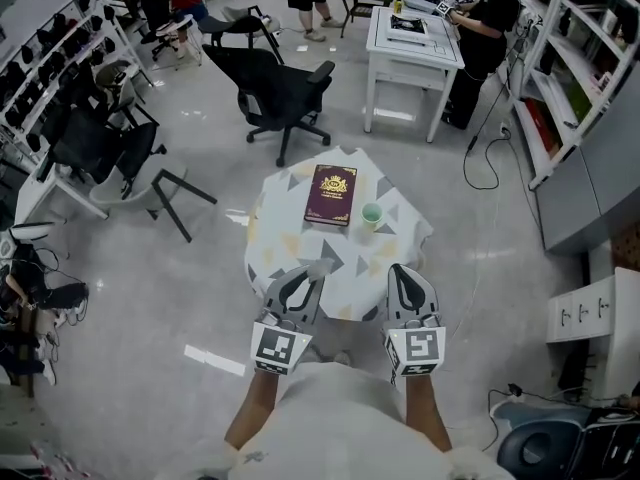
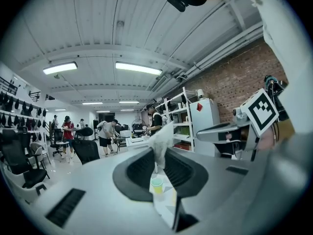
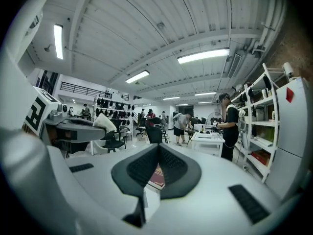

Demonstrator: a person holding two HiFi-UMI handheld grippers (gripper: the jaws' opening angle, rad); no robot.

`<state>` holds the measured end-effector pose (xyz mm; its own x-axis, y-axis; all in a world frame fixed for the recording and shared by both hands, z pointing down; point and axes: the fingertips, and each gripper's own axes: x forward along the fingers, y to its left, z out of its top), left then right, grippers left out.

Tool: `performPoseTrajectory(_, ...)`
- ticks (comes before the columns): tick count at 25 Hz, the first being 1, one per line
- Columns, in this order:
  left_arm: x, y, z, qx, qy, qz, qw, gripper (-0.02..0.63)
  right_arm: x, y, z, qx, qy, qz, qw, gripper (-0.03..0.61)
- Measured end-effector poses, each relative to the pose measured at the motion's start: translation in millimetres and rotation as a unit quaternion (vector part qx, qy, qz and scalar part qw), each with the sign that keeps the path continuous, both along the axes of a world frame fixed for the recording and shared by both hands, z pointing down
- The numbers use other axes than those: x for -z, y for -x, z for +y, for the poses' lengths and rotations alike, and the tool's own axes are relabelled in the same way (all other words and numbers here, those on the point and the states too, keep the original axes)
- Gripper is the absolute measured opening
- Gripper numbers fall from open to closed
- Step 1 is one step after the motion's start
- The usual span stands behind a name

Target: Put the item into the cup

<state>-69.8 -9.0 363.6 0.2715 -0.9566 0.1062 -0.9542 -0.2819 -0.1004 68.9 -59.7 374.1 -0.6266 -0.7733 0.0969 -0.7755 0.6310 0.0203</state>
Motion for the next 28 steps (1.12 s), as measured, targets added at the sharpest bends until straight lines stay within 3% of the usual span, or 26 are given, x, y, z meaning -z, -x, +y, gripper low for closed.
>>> performPoseTrajectory(14, 5.1, 15.1, -32.7, -0.004, -0.015, 0.0, 0.9999, 0.056, 4.6, 14.4, -26.7, -0.01, -0.01, 0.0, 1.0, 0.011)
performPoseTrajectory(28, -4.8, 53.3, -100.8, -0.051, -0.013, 0.021, 0.9984, 0.055, -3.9, 46.3, -78.3, -0.059, 0.003, 0.016, 0.998, 0.012)
